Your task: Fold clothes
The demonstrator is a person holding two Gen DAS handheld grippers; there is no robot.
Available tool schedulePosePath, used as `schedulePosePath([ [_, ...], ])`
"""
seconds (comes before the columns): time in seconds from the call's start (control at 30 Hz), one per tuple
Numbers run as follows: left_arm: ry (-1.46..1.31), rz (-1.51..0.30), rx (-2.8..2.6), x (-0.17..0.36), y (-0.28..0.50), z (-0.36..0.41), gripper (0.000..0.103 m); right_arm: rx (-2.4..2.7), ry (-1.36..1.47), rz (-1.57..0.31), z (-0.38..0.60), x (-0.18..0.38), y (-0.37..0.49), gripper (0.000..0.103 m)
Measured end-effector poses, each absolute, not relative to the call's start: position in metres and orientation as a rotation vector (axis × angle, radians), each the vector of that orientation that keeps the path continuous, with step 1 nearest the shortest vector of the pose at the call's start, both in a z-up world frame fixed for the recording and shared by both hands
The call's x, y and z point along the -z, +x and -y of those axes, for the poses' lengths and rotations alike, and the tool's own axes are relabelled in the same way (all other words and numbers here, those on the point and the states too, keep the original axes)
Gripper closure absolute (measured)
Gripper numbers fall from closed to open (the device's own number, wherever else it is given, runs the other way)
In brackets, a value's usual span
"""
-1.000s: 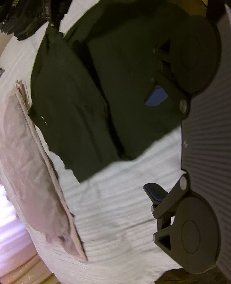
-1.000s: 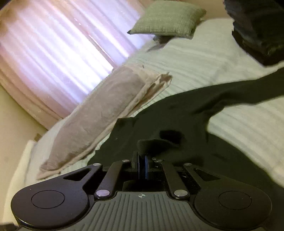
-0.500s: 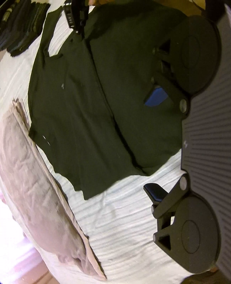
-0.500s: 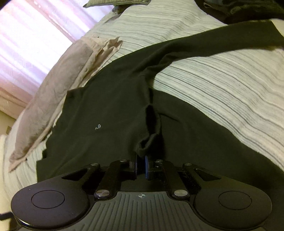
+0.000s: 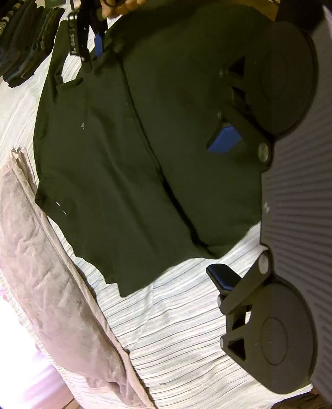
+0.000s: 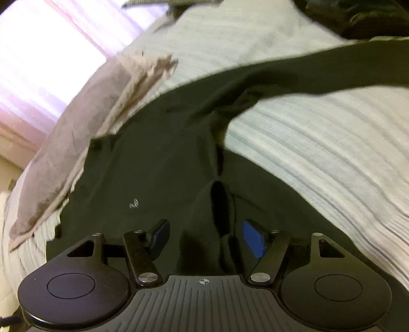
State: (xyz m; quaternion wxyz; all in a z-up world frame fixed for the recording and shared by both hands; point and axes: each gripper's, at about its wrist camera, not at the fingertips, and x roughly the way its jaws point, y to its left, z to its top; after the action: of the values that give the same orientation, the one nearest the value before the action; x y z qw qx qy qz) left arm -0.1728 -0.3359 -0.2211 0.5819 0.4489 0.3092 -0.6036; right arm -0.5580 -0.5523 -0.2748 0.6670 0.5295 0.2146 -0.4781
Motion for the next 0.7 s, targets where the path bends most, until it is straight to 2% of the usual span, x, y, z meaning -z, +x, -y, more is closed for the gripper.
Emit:
schedulePosePath([
  [0.03, 1.052, -0.72, 1.402, 0.221, -0.177, 0.339, 0.011, 1.047, 1.2, -0.504, 0.557, 0.278, -0.557, 0.099],
  [0.17, 1.057, -0.734, 1.368, 0.221, -0.205, 0.354, 0.011, 0.99, 0.966, -0.476, 0.56, 0.239, -0.557, 0.099],
  [0.23, 1.055, -0.749, 1.358, 0.221, -0.222, 0.362, 0.011, 0.989, 0.896, -0.492, 0.563, 0.237, -0.561, 0.098],
  [0.27, 1.054, -0.757, 1.353, 0.221, -0.231, 0.366, 0.011, 0.991, 0.895, -0.514, 0.567, 0.242, -0.564, 0.092],
  [0.3, 1.053, -0.764, 1.348, 0.222, -0.239, 0.371, 0.011, 0.995, 0.938, -0.547, 0.573, 0.253, -0.57, 0.076],
  [0.33, 1.052, -0.772, 1.343, 0.222, -0.248, 0.375, 0.011, 0.999, 0.981, -0.58, 0.58, 0.264, -0.575, 0.049],
  [0.5, 1.072, -0.774, 1.384, 0.222, -0.301, 0.4, 0.011, 0.976, 1.064, -0.523, 0.589, 0.264, -0.625, 0.048],
  [0.7, 1.097, -0.738, 1.463, 0.222, -0.35, 0.436, 0.011, 1.273, 1.21, -0.363, 0.595, 0.262, -0.751, 0.048],
])
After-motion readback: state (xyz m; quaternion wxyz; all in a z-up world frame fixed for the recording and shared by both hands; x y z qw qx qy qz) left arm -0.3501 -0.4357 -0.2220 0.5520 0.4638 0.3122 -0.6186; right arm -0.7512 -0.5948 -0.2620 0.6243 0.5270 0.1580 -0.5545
